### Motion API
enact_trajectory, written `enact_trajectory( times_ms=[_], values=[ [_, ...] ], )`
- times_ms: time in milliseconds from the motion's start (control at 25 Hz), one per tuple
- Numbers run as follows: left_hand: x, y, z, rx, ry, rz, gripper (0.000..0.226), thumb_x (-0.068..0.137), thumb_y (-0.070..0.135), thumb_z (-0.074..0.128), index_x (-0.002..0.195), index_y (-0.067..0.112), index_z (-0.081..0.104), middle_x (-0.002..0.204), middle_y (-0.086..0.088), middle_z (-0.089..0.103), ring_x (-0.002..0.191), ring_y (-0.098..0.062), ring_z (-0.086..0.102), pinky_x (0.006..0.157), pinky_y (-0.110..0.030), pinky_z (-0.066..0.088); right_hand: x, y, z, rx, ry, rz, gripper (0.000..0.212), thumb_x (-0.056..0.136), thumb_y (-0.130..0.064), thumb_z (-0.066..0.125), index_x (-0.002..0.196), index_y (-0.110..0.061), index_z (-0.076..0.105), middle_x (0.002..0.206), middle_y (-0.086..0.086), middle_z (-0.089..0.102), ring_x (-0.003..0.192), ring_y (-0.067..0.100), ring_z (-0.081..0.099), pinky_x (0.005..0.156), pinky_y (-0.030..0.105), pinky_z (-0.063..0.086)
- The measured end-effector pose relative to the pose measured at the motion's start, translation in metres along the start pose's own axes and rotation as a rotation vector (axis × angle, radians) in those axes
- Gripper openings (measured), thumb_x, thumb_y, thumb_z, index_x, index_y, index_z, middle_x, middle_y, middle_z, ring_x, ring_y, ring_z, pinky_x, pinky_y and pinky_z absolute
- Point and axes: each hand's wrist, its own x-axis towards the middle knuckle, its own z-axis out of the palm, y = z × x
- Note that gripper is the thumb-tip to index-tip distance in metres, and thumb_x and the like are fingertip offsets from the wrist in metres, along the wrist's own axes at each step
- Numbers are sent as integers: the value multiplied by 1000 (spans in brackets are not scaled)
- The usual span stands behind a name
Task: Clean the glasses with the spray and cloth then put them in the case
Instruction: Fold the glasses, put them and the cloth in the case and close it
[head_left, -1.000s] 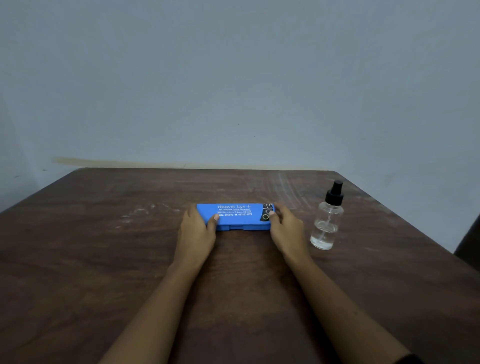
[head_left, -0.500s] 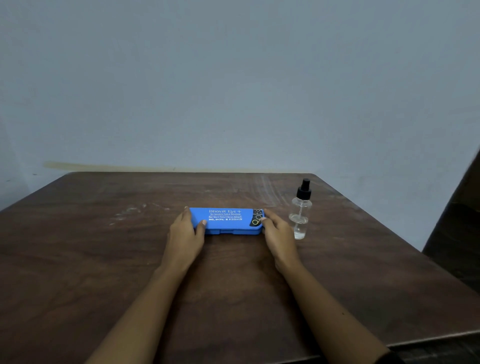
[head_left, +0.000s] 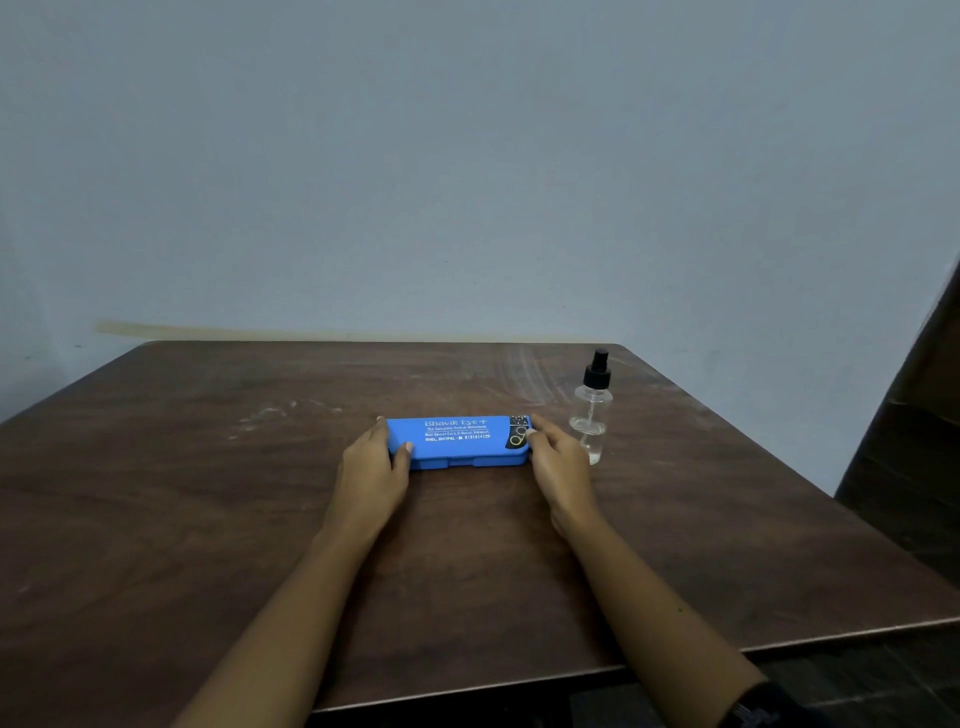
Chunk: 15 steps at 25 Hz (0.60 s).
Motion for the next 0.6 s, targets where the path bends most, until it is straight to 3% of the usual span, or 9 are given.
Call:
enact_trajectory(
  times_ms=[240,440,600],
  values=[
    [-2,-4,1,-1,-11,-5,55,91,20,47,136,-4,29,143,-21,38,131,-33,38,106,-35,29,-1,2,0,-86,10,-54,36,92,-11,41,126,-12,53,119,10,62,91,12,52,86,26,41],
    [-9,-4,-1,190,102,103,57,91,24,44,140,0,25,150,-17,28,139,-30,23,115,-37,19,-14,-4,-2,-320,37,-225,30,92,-9,40,120,-4,50,117,14,59,102,23,55,80,23,38],
    [-29,4,-6,380,169,220,56,86,20,50,135,-3,34,145,-20,36,136,-32,32,112,-43,25,-38,-4,-2,-692,2,-503,34,90,-7,41,123,-1,46,124,15,53,111,30,52,88,34,43]
  ],
)
